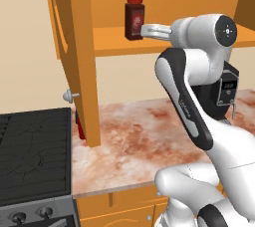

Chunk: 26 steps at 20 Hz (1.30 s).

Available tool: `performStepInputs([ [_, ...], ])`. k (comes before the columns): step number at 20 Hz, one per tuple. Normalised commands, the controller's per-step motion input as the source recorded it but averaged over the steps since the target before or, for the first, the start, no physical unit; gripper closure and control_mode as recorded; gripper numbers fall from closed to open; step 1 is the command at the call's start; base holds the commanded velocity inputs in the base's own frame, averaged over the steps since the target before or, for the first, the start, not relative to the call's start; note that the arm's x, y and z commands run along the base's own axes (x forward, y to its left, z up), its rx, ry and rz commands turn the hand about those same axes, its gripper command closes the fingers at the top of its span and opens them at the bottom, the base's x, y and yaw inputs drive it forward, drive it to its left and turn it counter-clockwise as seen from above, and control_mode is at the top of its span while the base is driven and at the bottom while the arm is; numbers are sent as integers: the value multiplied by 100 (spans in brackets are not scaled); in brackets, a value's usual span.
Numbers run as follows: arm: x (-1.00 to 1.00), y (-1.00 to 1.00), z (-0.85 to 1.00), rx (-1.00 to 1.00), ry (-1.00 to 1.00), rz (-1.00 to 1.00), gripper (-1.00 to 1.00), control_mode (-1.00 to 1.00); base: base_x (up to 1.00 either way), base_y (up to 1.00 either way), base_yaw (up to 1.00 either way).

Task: Collect the paprika, ketchup, and shaker from the cabinet and place them next to the stove.

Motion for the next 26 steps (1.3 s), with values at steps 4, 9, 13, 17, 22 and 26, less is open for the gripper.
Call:
performStepInputs([
  [4,1,0,0,0,0,0,-100,-100,0,0,0],
  [9,0,0,0,0,-6,0,-100,-100,0,0,0],
  [13,1,0,0,0,-10,0,-100,-100,0,0,0],
  [17,11,0,0,0,-6,0,-100,-100,0,0,0],
  [22,29,0,0,0,-1,0,-100,-100,0,0,0],
  [26,43,0,2,0,0,0,-100,-100,0,0,0],
])
